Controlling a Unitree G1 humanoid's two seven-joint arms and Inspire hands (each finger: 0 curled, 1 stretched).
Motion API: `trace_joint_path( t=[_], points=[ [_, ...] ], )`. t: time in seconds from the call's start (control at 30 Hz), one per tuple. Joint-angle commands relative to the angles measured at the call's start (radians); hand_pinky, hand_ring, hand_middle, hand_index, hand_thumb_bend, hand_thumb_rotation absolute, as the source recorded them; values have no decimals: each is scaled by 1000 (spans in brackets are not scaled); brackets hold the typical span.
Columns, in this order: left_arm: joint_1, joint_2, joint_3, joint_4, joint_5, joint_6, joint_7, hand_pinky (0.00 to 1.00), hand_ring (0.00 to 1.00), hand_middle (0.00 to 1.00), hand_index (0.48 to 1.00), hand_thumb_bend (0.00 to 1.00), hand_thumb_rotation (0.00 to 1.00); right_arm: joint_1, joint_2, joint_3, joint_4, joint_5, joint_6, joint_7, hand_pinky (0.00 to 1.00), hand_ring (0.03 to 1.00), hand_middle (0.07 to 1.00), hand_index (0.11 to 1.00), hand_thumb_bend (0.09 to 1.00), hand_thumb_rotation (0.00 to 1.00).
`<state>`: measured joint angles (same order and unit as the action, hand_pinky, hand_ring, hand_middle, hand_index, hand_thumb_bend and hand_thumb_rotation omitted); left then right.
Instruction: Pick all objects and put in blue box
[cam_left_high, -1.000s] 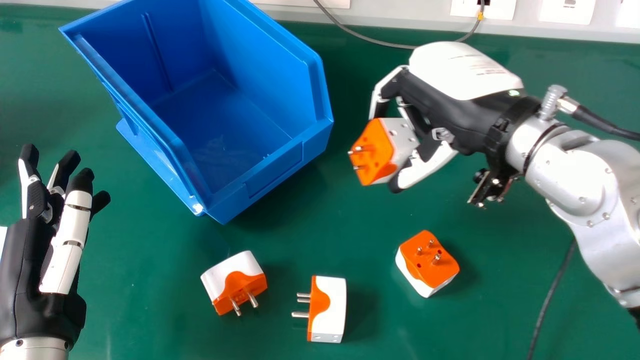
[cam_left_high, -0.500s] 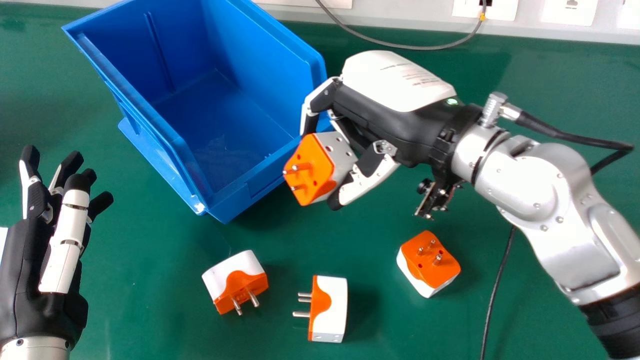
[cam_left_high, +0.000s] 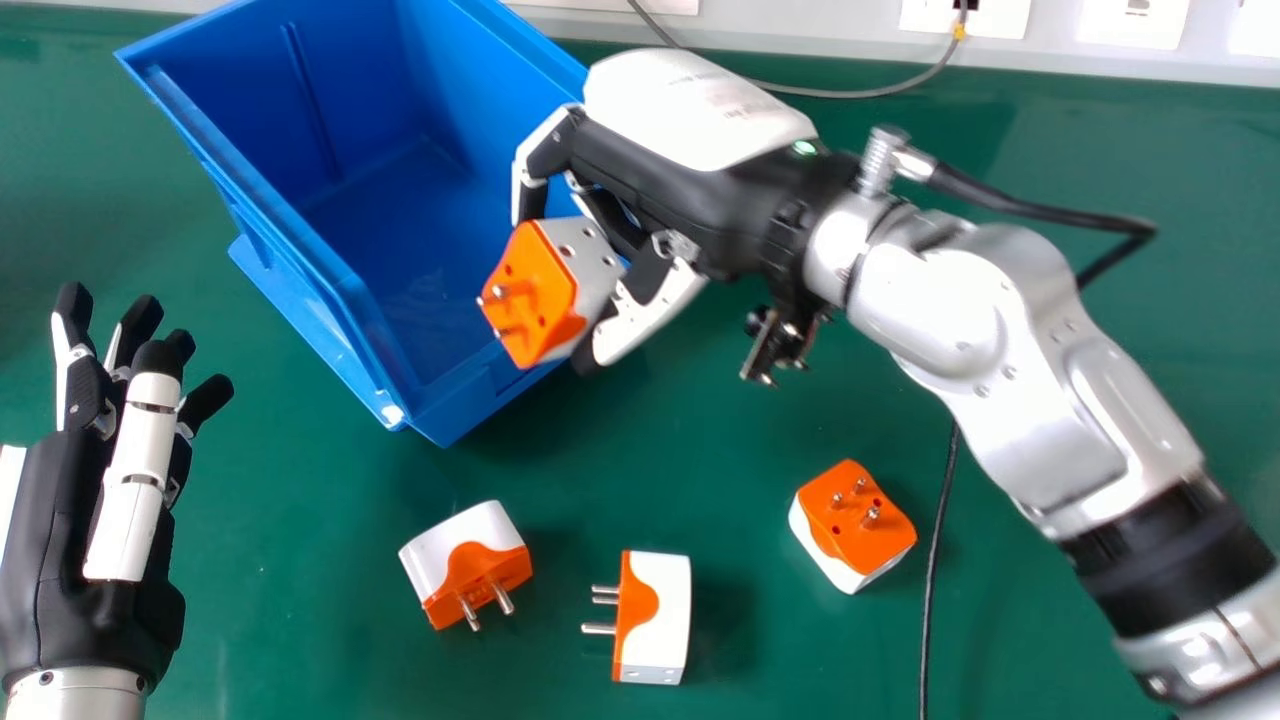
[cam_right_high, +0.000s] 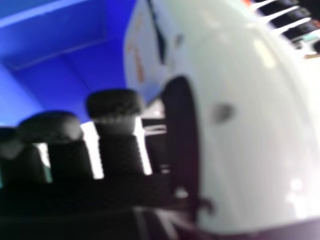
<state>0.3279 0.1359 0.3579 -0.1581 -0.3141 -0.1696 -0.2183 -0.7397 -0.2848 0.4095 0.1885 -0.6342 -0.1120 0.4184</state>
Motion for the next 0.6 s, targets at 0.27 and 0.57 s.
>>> trace_joint_path(
  t=[0.27, 0.57],
  points=[
    [0, 4, -7, 7, 11, -37, -8, 887, 962, 986, 970, 351, 690, -220, 100, 40, 204, -59, 1, -113, 0, 37, 98, 160, 239, 0],
    [-3, 1, -11, 15, 10, -42, -8, 890, 962, 987, 971, 364, 656, -410, 213, 105, 549, -123, 15, -272, 7, 49, 114, 173, 185, 0]
  ],
)
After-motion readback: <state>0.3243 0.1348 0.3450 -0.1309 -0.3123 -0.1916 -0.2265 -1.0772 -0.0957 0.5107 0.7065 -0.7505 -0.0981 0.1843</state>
